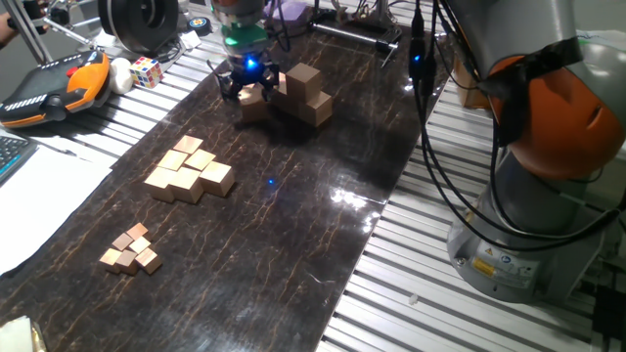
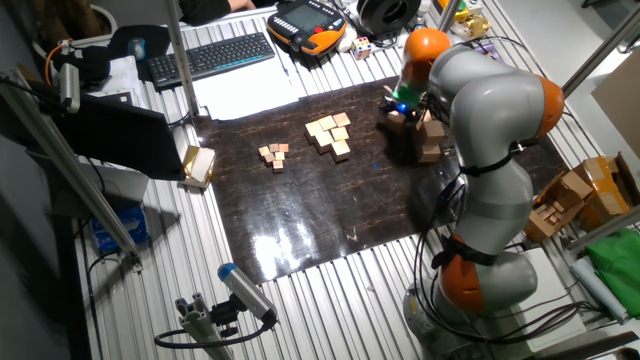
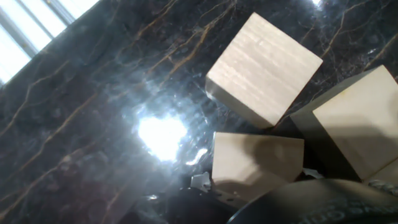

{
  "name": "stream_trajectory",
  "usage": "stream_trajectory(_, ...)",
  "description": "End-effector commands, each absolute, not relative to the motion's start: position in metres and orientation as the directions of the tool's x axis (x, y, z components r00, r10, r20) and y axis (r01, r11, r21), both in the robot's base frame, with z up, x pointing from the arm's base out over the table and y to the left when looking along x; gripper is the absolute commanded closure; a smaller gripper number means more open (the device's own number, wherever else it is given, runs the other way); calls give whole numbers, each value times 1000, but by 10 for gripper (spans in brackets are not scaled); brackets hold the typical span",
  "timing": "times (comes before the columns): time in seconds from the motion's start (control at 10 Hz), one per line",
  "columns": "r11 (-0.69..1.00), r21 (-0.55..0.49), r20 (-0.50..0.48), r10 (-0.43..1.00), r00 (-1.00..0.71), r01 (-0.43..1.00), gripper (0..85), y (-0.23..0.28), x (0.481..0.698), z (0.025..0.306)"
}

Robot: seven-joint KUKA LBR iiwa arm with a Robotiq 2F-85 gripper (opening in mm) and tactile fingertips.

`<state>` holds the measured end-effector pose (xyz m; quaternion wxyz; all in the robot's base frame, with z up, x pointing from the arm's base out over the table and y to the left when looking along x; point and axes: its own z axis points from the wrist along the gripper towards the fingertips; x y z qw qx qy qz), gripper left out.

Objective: Stack the blocks into a pyramid shape

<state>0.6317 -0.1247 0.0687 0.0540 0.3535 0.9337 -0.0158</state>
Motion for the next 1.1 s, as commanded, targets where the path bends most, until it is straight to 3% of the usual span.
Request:
stream_trajectory(0.0, 751, 5, -109, 657, -746, 661, 250, -125, 631, 75)
stream_trajectory(0.6, 756, 8, -70, 653, -754, 654, 167, -132, 625, 116)
stream_trajectory(1.0, 878, -22, 2, 479, -878, 479, 167, -154, 622, 148)
